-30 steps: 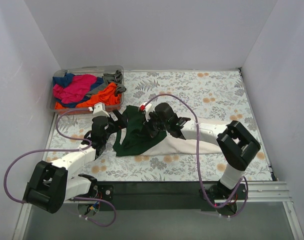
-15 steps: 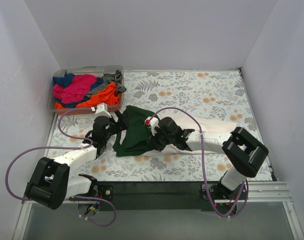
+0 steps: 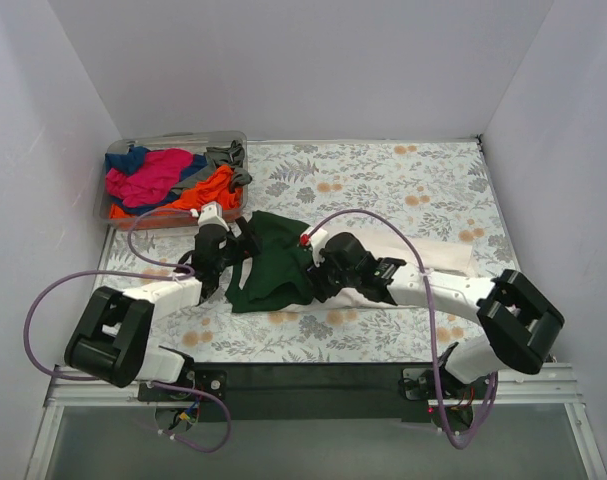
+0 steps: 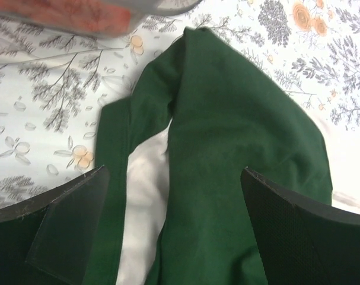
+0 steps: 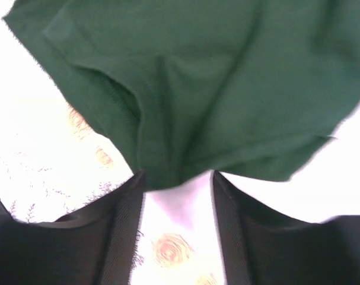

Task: Fold and stack the t-shirts
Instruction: Fold the tshirt

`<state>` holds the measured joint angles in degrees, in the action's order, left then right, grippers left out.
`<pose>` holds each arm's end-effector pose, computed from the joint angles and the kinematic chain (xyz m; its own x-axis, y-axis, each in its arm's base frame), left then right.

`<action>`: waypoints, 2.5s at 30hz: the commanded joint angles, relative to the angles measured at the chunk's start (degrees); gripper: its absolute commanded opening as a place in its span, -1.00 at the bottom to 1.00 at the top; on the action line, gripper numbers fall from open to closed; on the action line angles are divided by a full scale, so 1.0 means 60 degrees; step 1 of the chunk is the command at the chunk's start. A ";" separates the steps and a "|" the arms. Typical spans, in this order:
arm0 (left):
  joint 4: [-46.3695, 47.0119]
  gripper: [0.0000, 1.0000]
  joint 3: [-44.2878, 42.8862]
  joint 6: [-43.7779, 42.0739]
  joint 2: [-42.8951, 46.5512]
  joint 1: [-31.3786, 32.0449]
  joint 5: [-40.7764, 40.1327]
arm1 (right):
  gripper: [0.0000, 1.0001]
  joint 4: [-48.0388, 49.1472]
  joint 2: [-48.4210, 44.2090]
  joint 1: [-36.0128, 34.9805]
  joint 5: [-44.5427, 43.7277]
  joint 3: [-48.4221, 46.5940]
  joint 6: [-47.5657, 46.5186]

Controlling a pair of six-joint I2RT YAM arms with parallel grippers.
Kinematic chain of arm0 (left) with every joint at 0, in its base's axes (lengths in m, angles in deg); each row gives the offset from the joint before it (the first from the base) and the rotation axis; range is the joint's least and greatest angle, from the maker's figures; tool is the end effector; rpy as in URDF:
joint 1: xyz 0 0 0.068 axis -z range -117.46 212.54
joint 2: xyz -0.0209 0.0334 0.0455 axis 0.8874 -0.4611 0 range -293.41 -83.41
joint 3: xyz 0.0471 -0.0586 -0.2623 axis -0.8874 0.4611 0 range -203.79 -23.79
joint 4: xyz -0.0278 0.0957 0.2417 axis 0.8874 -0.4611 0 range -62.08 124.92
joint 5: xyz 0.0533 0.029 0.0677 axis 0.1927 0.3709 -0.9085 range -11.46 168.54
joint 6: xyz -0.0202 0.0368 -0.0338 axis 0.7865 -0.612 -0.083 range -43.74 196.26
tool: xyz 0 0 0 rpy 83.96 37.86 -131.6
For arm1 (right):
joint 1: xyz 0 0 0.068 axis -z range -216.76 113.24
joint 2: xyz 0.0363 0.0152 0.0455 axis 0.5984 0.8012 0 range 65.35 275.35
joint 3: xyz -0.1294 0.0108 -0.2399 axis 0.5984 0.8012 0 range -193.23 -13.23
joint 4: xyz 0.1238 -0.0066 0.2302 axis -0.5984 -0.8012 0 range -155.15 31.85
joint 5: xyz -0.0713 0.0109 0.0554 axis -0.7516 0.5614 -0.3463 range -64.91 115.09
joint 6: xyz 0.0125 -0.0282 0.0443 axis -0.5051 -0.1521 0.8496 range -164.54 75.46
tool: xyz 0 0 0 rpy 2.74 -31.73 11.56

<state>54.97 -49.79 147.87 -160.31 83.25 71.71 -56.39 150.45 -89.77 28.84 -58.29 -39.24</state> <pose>0.2401 -0.0862 0.1624 -0.3937 -0.8584 -0.3287 -0.3746 0.4764 -0.7954 0.1844 0.2487 0.1969 -0.4476 -0.4411 -0.7778 -0.7900 0.6027 0.1128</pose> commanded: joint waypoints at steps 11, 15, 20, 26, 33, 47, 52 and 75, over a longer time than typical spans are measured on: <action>0.1283 0.66 -0.2171 0.0046 -0.2050 -0.0068 0.0361 | 0.01 0.0204 -0.0679 0.1917 -0.2295 -0.0840 -0.0034; 0.1858 0.63 -0.2388 0.0033 -0.2197 -0.0039 0.0801 | 0.00 0.0293 -0.0502 0.2959 -0.2265 -0.0694 0.0141; 0.2090 0.60 -0.2742 -0.0012 -0.2519 0.0108 0.1460 | 0.00 0.0293 -0.0881 0.4454 -0.2119 -0.0138 0.0596; 0.2662 0.59 -0.2786 0.0529 -0.3235 0.0400 0.2542 | 0.00 0.0162 -0.1350 0.5919 -0.2016 0.0726 0.1138; 0.3073 0.58 -0.2611 0.0691 -0.3984 0.1045 0.2939 | 0.01 -0.0206 -0.1966 0.7589 -0.1753 0.1240 0.1153; 0.3996 0.57 -0.1043 0.1204 -0.4658 0.1324 0.2897 | 0.01 -0.0030 -0.0138 0.9597 -0.1649 0.0889 0.1284; 0.3938 0.57 -0.0823 0.1102 -0.4483 0.1324 0.2633 | -0.02 0.0175 0.0902 0.9860 -0.1665 0.0261 0.1329; 0.3411 0.59 -0.0457 0.0369 -0.3692 0.1221 0.1695 | -0.07 0.0513 0.0289 1.0037 -0.2601 -0.0825 0.0582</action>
<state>82.38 -54.68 152.68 -184.57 91.17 86.03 -54.62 153.66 -29.95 16.23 -62.57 -33.93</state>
